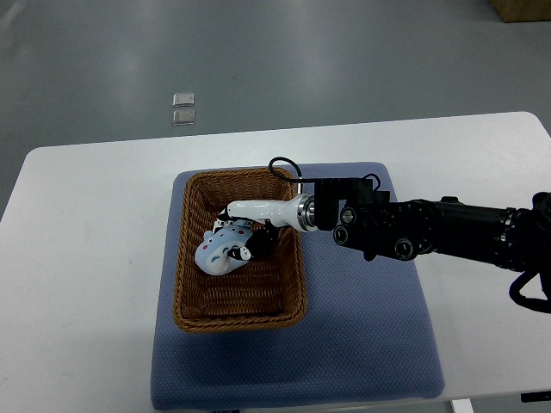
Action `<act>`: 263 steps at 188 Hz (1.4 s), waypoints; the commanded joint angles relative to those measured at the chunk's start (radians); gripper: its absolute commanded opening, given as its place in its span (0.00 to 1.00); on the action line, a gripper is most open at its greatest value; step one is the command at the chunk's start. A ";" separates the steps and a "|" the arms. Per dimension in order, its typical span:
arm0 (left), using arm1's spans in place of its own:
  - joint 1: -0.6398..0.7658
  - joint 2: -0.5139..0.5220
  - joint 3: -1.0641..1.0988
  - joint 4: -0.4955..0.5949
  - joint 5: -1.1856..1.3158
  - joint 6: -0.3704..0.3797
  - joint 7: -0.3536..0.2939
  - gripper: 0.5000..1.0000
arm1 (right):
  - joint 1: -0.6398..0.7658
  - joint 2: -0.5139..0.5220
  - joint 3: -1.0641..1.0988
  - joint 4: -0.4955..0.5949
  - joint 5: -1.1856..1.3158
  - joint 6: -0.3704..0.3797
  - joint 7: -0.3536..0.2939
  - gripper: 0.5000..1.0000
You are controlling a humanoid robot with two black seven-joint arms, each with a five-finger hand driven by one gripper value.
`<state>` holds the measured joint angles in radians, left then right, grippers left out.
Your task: Place blue toy in brown basket
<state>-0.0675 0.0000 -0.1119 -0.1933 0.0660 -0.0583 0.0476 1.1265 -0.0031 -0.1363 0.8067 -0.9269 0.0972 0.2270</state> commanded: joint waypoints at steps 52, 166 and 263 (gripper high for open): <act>0.000 0.000 0.001 0.002 0.000 0.000 0.000 1.00 | -0.013 -0.012 0.021 -0.006 0.023 -0.005 -0.002 0.85; 0.000 0.000 0.001 0.000 0.000 0.000 0.000 1.00 | -0.197 -0.066 0.755 -0.044 0.496 0.133 -0.011 0.84; 0.000 0.000 0.001 -0.006 0.000 0.000 0.000 1.00 | -0.307 -0.074 0.816 -0.270 0.925 0.325 -0.009 0.85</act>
<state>-0.0675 0.0000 -0.1105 -0.1925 0.0660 -0.0584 0.0473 0.8450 -0.0728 0.6659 0.5649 -0.0671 0.3517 0.2175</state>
